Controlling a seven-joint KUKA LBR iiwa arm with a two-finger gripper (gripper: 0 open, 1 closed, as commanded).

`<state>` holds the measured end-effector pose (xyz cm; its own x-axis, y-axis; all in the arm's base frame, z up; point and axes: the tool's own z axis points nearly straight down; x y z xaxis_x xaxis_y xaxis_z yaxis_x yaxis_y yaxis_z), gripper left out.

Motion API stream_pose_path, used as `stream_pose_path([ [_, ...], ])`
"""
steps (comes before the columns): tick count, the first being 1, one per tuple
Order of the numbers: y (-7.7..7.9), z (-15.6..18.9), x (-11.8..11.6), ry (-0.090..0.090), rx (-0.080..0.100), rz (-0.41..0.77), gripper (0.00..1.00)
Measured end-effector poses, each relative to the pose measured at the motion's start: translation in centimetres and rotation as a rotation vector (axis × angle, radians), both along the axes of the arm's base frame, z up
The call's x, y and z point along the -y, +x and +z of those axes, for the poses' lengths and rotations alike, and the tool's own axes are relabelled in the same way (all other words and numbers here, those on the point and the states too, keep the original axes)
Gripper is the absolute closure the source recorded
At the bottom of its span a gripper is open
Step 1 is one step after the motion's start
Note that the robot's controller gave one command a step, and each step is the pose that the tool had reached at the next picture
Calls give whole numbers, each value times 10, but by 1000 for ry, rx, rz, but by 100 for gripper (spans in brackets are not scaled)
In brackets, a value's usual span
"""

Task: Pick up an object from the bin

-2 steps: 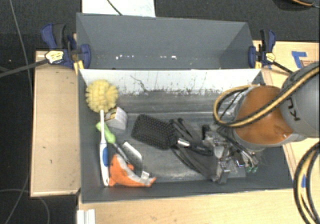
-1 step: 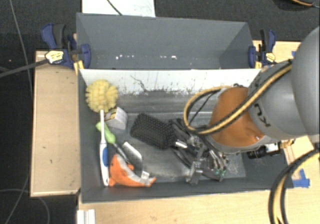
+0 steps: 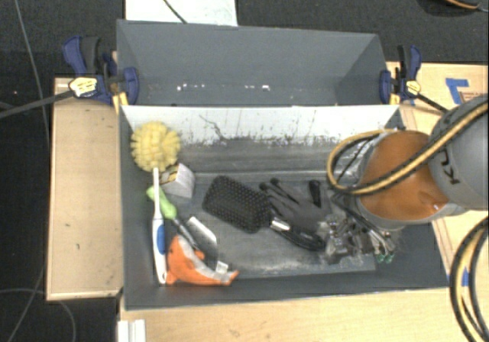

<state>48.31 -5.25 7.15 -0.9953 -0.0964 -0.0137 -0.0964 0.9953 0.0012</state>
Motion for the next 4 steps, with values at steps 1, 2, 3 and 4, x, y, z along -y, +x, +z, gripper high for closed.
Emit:
stream_pose_path([
  [1,0,0,0,0,0,1,100],
  [2,-1,2,0,0,-2,1,100],
  [3,-1,14,0,1,-1,2,100],
  [4,-2,27,-1,1,-6,3,100],
])
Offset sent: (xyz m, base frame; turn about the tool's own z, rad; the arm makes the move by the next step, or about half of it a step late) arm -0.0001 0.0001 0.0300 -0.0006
